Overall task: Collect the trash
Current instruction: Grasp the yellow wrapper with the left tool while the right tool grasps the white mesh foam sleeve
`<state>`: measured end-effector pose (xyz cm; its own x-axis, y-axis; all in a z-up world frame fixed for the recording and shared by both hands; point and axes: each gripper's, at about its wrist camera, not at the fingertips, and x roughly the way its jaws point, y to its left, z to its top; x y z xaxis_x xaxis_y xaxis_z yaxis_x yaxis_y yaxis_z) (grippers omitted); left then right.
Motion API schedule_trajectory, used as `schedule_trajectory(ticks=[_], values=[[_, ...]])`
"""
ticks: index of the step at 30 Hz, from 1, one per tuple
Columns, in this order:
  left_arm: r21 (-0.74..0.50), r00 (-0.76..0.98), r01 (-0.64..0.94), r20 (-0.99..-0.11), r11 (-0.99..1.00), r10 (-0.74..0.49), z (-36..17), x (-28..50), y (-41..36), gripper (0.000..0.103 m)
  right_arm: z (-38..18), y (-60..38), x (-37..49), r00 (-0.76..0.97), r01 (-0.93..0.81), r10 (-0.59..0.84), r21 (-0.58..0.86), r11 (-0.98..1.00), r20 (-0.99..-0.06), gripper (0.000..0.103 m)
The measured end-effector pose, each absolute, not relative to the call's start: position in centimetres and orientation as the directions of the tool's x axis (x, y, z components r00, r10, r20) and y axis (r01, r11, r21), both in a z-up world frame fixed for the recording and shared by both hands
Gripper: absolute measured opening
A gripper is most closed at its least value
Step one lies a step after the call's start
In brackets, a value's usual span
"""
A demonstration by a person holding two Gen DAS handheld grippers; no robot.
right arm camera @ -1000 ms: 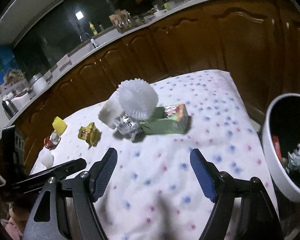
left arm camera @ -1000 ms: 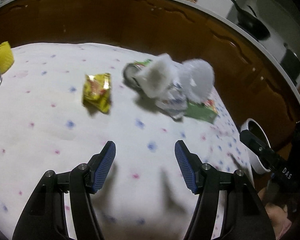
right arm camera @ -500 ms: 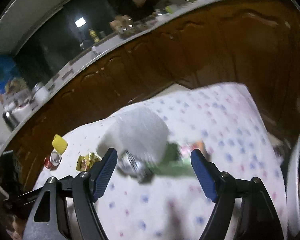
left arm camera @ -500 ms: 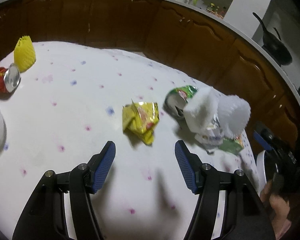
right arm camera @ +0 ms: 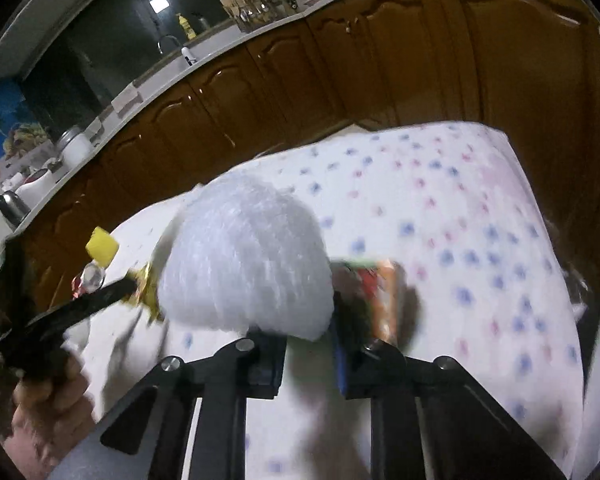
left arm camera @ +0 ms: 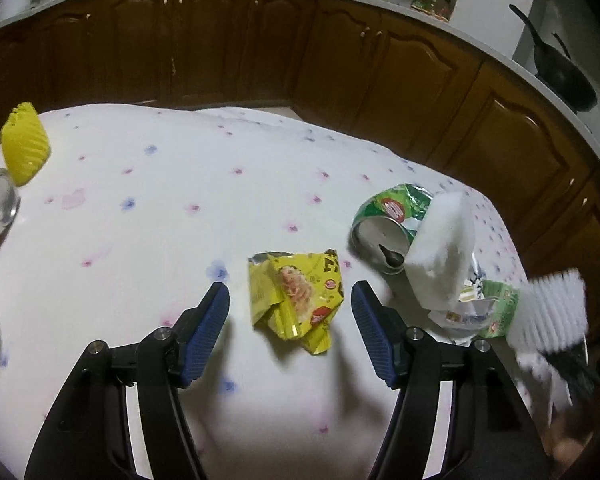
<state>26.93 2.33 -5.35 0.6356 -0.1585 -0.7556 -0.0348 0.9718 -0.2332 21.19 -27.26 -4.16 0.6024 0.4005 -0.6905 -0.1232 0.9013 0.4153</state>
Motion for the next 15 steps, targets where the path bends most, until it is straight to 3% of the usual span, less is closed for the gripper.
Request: schedule_trajectory(ticks=[1, 2, 4, 6, 7, 8, 10, 15], values=[[-0.234, 0.631, -0.021, -0.757, 0.972, -0.169, -5.5, 27.0, 2.1, 0.041, -4.1, -27.5, 20.2, 0.602, -0.126, 0.406, 0.42, 0.899, -0.688, 0.018], [-0.236, 0.625, -0.01, -0.76, 0.972, -0.178, -5.6, 26.9, 1.9, 0.038, -4.0, -27.7, 19.2, 0.603, -0.128, 0.409, 0.423, 0.897, -0.685, 0.018], [-0.235, 0.624, 0.012, -0.758, 0.972, -0.19, -5.7, 26.6, 1.3, 0.017, -3.9, -27.9, 17.6, 0.606, -0.126, 0.397, 0.41, 0.904, -0.689, 0.019], [-0.235, 0.622, 0.047, -0.754, 0.971, -0.212, -5.3, 25.8, 0.5, 0.009, -3.9, -27.9, 16.3, 0.603, -0.125, 0.381, 0.388, 0.913, -0.701, 0.024], [-0.253, 0.615, 0.065, -0.751, 0.965, -0.238, -5.1, 25.3, 0.2, 0.001, -4.0, -28.0, 15.9, 0.598, -0.118, 0.37, 0.378, 0.918, -0.711, 0.034], [-0.27, 0.61, 0.083, -0.748, 0.959, -0.263, -4.8, 24.7, -0.1, 0.001, -4.0, -28.2, 15.5, 0.593, -0.106, 0.355, 0.366, 0.924, -0.723, 0.052], [-0.286, 0.605, 0.112, -0.74, 0.952, -0.294, -4.2, 23.5, -0.7, 0.001, -3.7, -28.7, 14.6, 0.597, -0.09, 0.333, 0.352, 0.932, -0.73, 0.063], [-0.318, 0.597, 0.193, -0.712, 0.928, -0.368, -3.1, 19.8, -2.4, 0.001, -2.6, -30.6, 11.4, 0.612, -0.082, 0.329, 0.356, 0.931, -0.719, 0.073]])
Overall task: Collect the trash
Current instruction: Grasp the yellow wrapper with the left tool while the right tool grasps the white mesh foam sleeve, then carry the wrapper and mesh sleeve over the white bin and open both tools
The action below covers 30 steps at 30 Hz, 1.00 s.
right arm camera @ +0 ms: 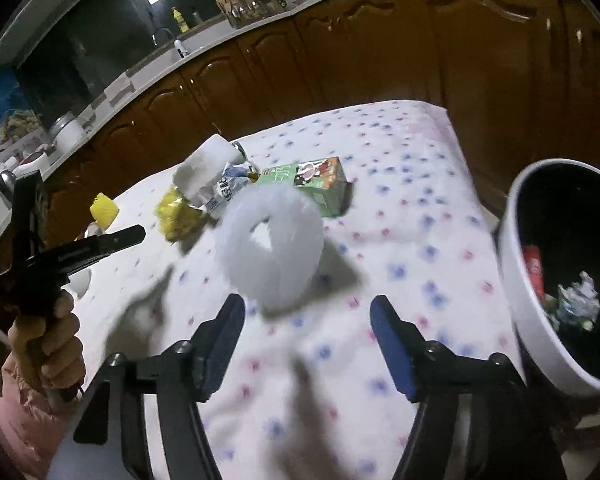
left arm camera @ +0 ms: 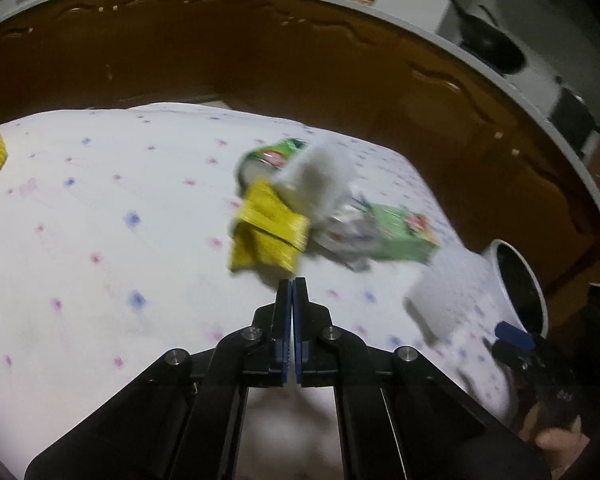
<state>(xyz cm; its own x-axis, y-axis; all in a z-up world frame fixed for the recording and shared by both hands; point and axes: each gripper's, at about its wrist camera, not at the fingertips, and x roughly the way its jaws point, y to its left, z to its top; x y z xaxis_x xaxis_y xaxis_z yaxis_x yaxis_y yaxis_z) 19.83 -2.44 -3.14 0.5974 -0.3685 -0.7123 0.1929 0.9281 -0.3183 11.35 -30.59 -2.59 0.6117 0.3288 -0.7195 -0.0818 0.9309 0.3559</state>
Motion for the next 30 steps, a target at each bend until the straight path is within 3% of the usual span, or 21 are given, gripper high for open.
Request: schedule_trajectory(ticks=[4, 9, 12, 15, 16, 17, 19, 21, 23, 24, 25, 30], values=[[-0.38, 0.559, 0.214, -0.708, 0.9, -0.432, -3.5, 18.2, -3.4, 0.001, -1.9, -31.6, 9.8, 0.659, -0.066, 0.352, 0.415, 0.908, -0.665, 0.075], [-0.356, 0.576, 0.193, -0.713, 0.914, -0.399, -3.2, 17.7, -3.5, 0.003, -1.7, -31.2, 10.7, 0.702, -0.016, 0.363, 0.496, 0.868, -0.613, 0.075], [-0.338, 0.613, 0.116, -0.716, 0.934, -0.335, -3.2, 18.9, -2.0, 0.031, -2.1, -29.9, 11.9, 0.711, -0.005, 0.355, 0.5, 0.866, -0.607, 0.074], [-0.311, 0.648, 0.067, -0.709, 0.948, -0.279, -3.5, 20.8, -1.0, 0.045, -3.0, -28.7, 13.8, 0.704, -0.007, 0.354, 0.492, 0.871, -0.616, 0.061], [-0.299, 0.647, 0.061, -0.714, 0.952, -0.266, -3.7, 21.6, -1.0, 0.051, -3.4, -28.4, 14.5, 0.697, -0.006, 0.352, 0.486, 0.874, -0.625, 0.05], [-0.294, 0.641, 0.051, -0.723, 0.955, -0.257, -4.1, 22.4, -0.9, 0.053, -3.7, -28.2, 14.7, 0.694, -0.001, 0.345, 0.48, 0.878, -0.631, 0.035], [-0.317, 0.62, 0.052, -0.733, 0.947, -0.28, -4.9, 23.9, -0.9, 0.053, -4.4, -28.2, 15.4, 0.686, 0.018, 0.334, 0.475, 0.88, -0.646, 0.019], [-0.333, 0.597, 0.063, -0.743, 0.941, -0.303, -5.7, 25.2, -1.2, 0.055, -4.8, -28.6, 15.4, 0.692, 0.03, 0.337, 0.492, 0.87, -0.638, 0.013], [-0.33, 0.59, 0.07, -0.747, 0.941, -0.306, -6.3, 26.0, -1.5, 0.054, -4.7, -28.7, 15.1, 0.701, 0.026, 0.335, 0.491, 0.871, -0.63, 0.012], [-0.326, 0.59, 0.076, -0.747, 0.942, -0.306, -6.5, 26.2, -1.8, 0.044, -4.6, -28.8, 14.9, 0.704, 0.021, 0.336, 0.491, 0.871, -0.626, 0.011], [-0.325, 0.582, 0.088, -0.75, 0.942, -0.313, -6.7, 26.3, -2.0, 0.027, -4.4, -28.7, 14.6, 0.706, 0.015, 0.338, 0.49, 0.871, -0.623, 0.011], [-0.319, 0.591, 0.114, -0.74, 0.941, -0.322, -6.2, 24.9, -2.3, 0.015, -3.6, -28.8, 13.1, 0.706, -0.014, 0.369, 0.508, 0.861, -0.605, 0.011]])
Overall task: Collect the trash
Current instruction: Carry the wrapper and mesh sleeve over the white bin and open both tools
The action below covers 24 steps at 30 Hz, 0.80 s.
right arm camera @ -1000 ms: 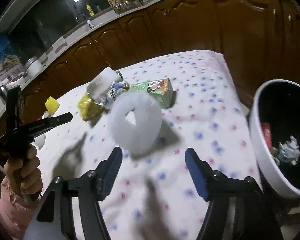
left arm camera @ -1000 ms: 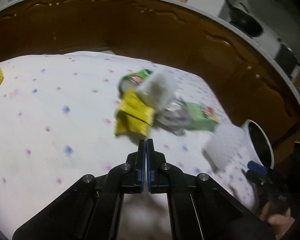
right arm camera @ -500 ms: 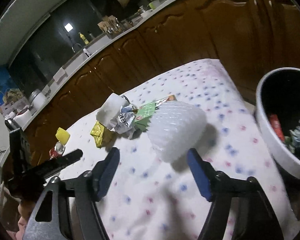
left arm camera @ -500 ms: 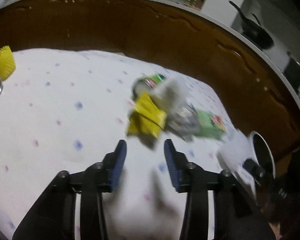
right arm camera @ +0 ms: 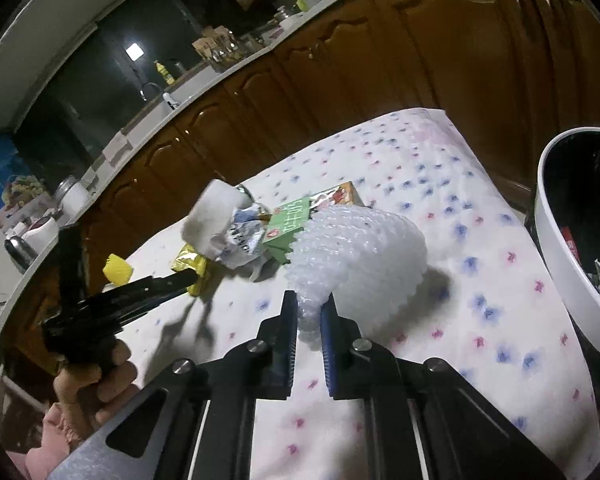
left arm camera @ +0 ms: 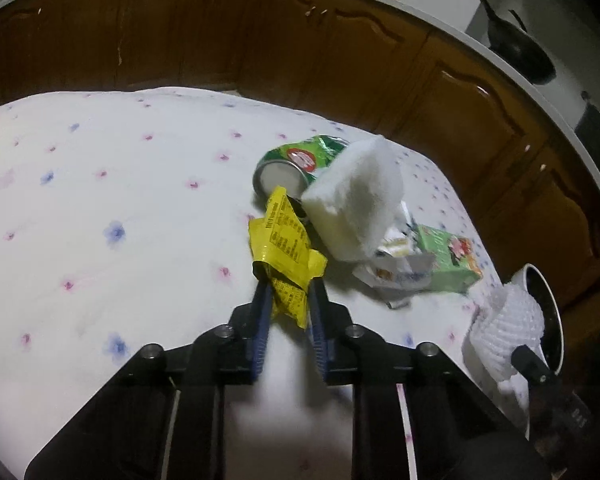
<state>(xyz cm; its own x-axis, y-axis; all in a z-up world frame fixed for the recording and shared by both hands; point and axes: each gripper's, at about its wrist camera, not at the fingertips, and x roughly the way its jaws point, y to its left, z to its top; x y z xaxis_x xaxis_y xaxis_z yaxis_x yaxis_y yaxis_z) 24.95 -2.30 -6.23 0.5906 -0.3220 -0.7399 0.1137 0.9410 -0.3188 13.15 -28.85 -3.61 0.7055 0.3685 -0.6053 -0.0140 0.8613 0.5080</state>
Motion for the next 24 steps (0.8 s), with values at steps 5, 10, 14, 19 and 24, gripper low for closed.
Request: schedule_trajectory(ticks=[5, 10, 14, 19, 24], values=[[-0.327, 0.601, 0.15, -0.719, 0.933, -0.349, -4.8, 21.1, -2.8, 0.014, -2.4, -29.1, 11.0, 0.713, -0.041, 0.384, 0.511, 0.858, -0.587, 0.011], [-0.336, 0.573, 0.257, -0.702, 0.906, -0.422, -3.5, 17.1, -6.3, 0.014, -1.6, -30.0, 8.8, 0.72, -0.045, 0.369, 0.492, 0.869, -0.587, 0.011], [-0.337, 0.547, 0.342, -0.688, 0.877, -0.477, -2.4, 15.7, -9.7, 0.015, -1.1, -31.5, 7.4, 0.731, -0.027, 0.346, 0.481, 0.876, -0.588, 0.011], [-0.324, 0.51, 0.436, -0.68, 0.839, -0.527, -1.2, 14.7, -14.2, 0.015, -0.6, -34.4, 5.7, 0.75, 0.027, 0.294, 0.471, 0.881, -0.593, 0.011], [-0.304, 0.469, 0.521, -0.678, 0.798, -0.565, -0.4, 14.2, -18.6, 0.015, 0.0, -37.7, 4.0, 0.771, 0.085, 0.23, 0.454, 0.887, -0.593, 0.011]])
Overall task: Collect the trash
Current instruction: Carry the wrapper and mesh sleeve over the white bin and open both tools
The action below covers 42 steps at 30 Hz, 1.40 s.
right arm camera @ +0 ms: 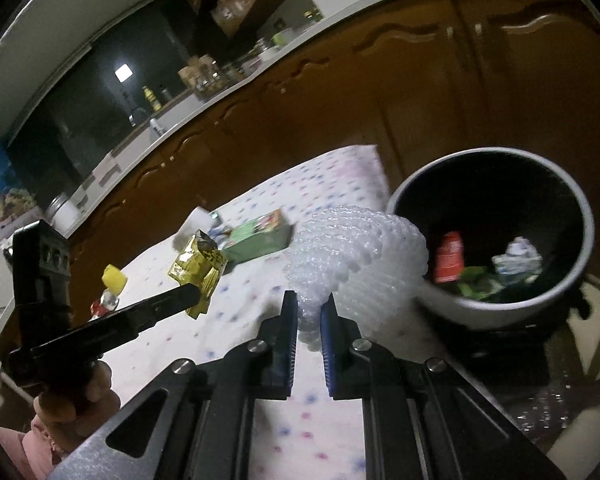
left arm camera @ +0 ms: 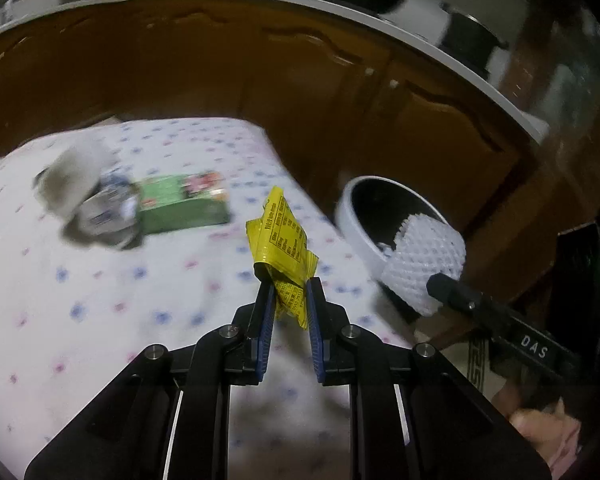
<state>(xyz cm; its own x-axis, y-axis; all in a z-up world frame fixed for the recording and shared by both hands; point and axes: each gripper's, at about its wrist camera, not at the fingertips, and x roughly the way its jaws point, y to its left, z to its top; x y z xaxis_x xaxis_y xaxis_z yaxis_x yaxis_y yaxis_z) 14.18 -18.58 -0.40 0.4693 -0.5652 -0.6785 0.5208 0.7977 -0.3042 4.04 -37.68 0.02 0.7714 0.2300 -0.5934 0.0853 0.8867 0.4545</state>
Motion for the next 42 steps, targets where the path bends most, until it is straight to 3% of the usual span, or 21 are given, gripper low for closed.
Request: schedule_trajectory(ticks=[15, 32, 35, 37, 40, 42], values=[[-0.26, 0.379, 0.652, -0.702, 0.712, -0.603, 0.5, 14.7, -29.0, 0.015, 0.4, -45.4, 2.7, 0.788, 0.19, 0.134, 0.445, 0.875, -0.6, 0.011], [-0.214, 0.319, 0.69, -0.767, 0.691, -0.557, -1.1, 17.2, -35.7, 0.018, -0.6, -49.6, 5.3, 0.741, 0.199, 0.144, 0.419, 0.886, -0.656, 0.012], [-0.213, 0.307, 0.687, -0.782, 0.695, -0.543, -1.6, 17.7, -36.2, 0.023, -0.8, -50.1, 5.7, 0.734, 0.201, 0.15, 0.422, 0.884, -0.663, 0.015], [-0.209, 0.304, 0.677, -0.795, 0.706, -0.526, -1.9, 18.1, -36.4, 0.035, -1.0, -50.6, 6.0, 0.727, 0.208, 0.147, 0.42, 0.884, -0.67, 0.015], [-0.209, 0.302, 0.671, -0.799, 0.711, -0.52, -2.2, 18.3, -36.5, 0.035, -1.1, -50.9, 6.1, 0.724, 0.214, 0.149, 0.425, 0.879, -0.673, 0.017], [-0.207, 0.304, 0.668, -0.801, 0.715, -0.516, -2.3, 18.3, -36.3, 0.037, -1.1, -51.2, 6.3, 0.723, 0.219, 0.15, 0.43, 0.876, -0.674, 0.024]])
